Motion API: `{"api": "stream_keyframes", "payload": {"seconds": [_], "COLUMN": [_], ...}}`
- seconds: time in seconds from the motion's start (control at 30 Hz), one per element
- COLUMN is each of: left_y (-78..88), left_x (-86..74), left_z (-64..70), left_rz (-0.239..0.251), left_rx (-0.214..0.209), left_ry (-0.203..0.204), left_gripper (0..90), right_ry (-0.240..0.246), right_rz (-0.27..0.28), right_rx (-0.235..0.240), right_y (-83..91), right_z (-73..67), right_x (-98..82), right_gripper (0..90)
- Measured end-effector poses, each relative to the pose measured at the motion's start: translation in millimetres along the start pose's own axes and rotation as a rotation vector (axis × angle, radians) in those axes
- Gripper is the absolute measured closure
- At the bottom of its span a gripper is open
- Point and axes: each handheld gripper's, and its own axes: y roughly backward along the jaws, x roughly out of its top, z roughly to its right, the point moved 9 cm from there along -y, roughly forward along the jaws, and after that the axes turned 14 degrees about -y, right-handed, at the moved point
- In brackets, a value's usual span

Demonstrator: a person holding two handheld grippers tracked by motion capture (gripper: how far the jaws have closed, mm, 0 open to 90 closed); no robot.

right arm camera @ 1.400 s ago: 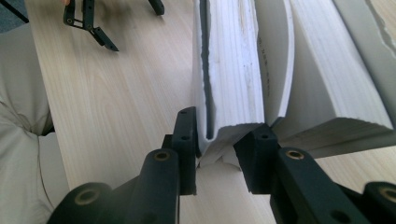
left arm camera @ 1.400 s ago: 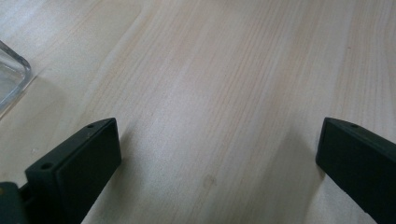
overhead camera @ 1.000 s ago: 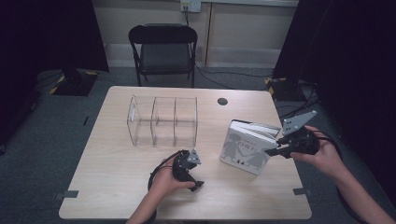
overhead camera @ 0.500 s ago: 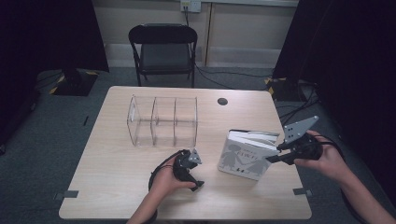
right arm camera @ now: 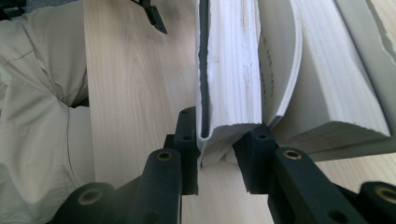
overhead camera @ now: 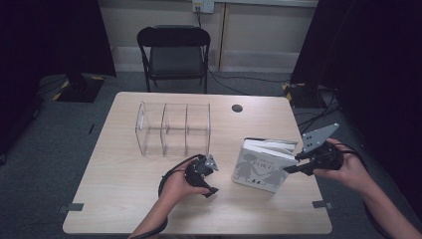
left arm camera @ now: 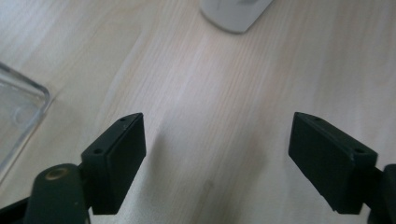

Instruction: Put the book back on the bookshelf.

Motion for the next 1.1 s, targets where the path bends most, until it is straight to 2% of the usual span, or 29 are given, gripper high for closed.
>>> {"api": "stream_keyframes", "payload": {"seconds": [0.1, 0.13, 0.23, 0.33, 0.37, 0.47, 0.6, 0.63, 0.67, 0.93, 1.1], "left_y": [13.3, 13.3, 28.8, 34.3, 37.7, 45.1, 55.6, 59.5, 59.5, 65.6, 62.6], "left_x": [15.0, 15.0, 34.8, 42.1, 46.9, 60.1, 74.5, 81.0, 81.0, 110.6, 129.4], "left_z": [-3.2, -3.2, -5.1, -6.0, -6.5, -5.9, -11.7, -14.3, -14.3, -18.6, -20.3], "left_rz": [0.005, 0.005, 0.016, 0.021, 0.022, 0.051, 0.054, 0.052, 0.052, 0.059, 0.067], "left_rx": [-0.031, -0.031, -0.031, -0.030, -0.039, -0.061, -0.044, -0.041, -0.041, -0.063, -0.077], "left_ry": [-0.006, -0.006, -0.029, -0.033, -0.044, -0.041, -0.048, -0.062, -0.062, -0.107, -0.121], "left_gripper": [19.7, 19.7, 19.7, 19.7, 19.7, 19.7, 19.7, 19.7, 19.7, 19.7, 19.7], "right_ry": [0.002, 0.002, 0.003, 0.002, 0.003, 0.002, -0.002, -0.002, -0.002, 0.000, 0.001], "right_rz": [-0.001, -0.001, 0.001, 0.002, 0.001, -0.003, 0.000, 0.002, 0.002, -0.006, -0.001], "right_rx": [0.000, 0.000, 0.002, 0.004, 0.003, 0.001, 0.002, 0.004, 0.004, 0.001, 0.006], "right_y": [0.0, 0.0, 0.1, 0.1, 0.1, 0.1, 0.0, 0.0, 0.0, 0.1, -0.1], "right_z": [0.0, 0.0, 0.1, 0.3, 0.2, 0.1, 0.5, 1.1, 1.1, 0.8, 1.0], "right_x": [0.0, 0.0, -0.3, -0.2, -0.2, -0.1, -0.1, 0.1, 0.1, 0.4, 0.2], "right_gripper": [72.0, 72.0, 72.0, 72.0, 72.0, 72.0, 72.0, 72.0, 72.0, 71.9, 71.8]}}
